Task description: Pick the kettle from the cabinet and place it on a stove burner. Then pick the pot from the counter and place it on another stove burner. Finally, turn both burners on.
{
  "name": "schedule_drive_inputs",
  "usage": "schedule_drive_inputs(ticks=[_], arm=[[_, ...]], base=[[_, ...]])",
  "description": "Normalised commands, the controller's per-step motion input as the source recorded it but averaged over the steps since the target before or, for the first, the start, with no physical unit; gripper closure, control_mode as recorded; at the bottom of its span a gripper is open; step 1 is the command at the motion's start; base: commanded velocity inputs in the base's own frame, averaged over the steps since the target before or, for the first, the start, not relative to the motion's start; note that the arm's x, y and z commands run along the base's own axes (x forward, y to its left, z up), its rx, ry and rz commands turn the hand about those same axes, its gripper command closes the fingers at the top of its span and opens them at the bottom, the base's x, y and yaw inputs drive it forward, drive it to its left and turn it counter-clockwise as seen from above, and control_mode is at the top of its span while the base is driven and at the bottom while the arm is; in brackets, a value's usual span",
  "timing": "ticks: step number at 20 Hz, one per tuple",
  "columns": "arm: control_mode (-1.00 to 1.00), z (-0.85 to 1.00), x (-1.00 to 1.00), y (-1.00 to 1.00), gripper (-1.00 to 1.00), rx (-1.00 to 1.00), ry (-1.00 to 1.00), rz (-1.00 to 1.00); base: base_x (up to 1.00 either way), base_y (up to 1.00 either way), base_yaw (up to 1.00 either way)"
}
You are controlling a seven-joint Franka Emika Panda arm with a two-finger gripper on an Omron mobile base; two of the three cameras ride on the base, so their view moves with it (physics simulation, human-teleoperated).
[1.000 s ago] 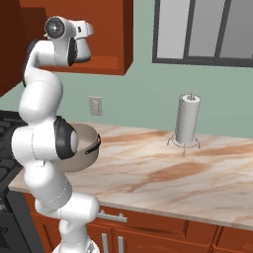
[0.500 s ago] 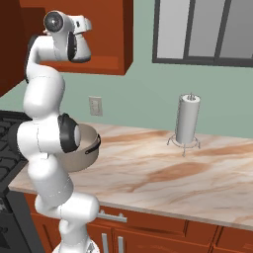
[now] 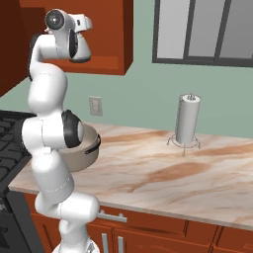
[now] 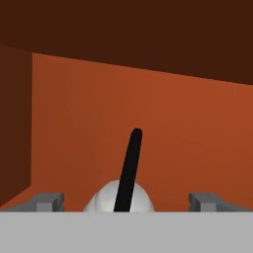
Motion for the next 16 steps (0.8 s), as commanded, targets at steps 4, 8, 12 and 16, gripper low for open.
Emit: schedule_drive_inputs(ticks=[4, 8, 12, 16], arm=[[-1.00, 0.00, 0.08, 0.00, -1.00, 0.00, 0.00, 0.00], [-1.00, 0.00, 0.10, 0.00, -1.00, 0.00, 0.00, 0.00], [-1.00, 0.00, 0.18, 0.08, -1.00, 0.00, 0.00, 0.00], [-1.00, 0.00, 0.19, 0.09, -1.00, 0.00, 0.00, 0.00]], base=[[0.00, 0.00, 0.00], [0.00, 0.00, 0.00], [0.00, 0.00, 0.00], [0.00, 0.00, 0.00]])
